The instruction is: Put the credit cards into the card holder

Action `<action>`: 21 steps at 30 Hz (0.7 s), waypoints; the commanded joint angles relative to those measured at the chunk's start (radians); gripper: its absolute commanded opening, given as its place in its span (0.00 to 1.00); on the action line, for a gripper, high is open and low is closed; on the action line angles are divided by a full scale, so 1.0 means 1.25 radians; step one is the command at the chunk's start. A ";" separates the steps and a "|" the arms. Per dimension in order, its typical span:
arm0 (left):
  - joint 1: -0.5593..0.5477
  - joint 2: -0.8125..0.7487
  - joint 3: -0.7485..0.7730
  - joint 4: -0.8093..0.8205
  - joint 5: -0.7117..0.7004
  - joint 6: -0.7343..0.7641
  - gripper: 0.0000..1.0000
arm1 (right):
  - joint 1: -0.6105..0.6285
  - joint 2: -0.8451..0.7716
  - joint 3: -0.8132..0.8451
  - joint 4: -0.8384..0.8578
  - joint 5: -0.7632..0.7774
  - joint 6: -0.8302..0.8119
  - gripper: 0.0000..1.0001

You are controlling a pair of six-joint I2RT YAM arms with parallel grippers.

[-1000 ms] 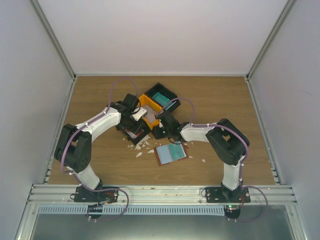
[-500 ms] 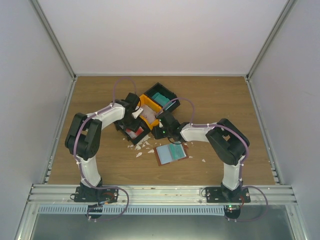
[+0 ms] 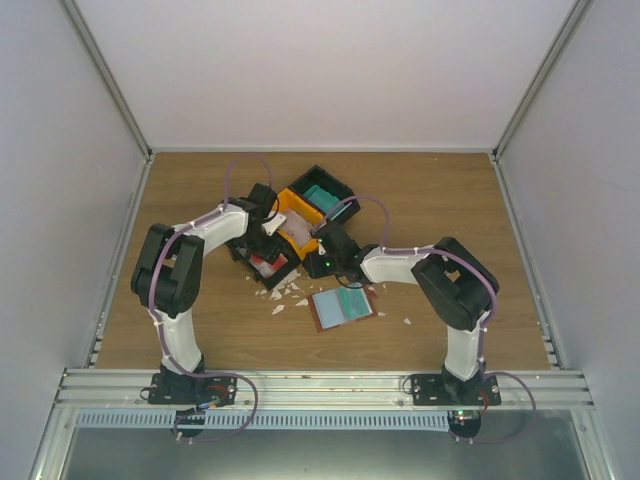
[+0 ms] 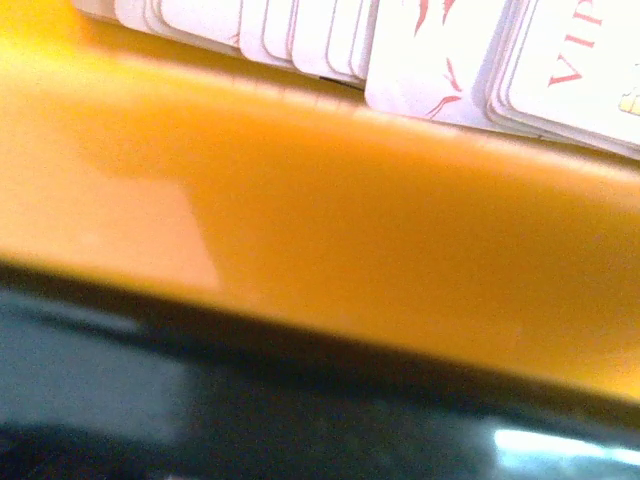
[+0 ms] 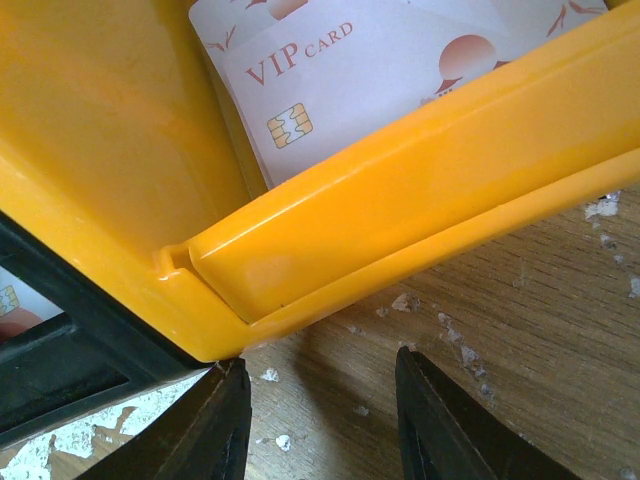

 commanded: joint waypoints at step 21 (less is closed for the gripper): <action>0.014 -0.088 0.006 -0.079 0.137 -0.040 0.43 | 0.002 0.028 0.027 0.009 0.001 0.009 0.41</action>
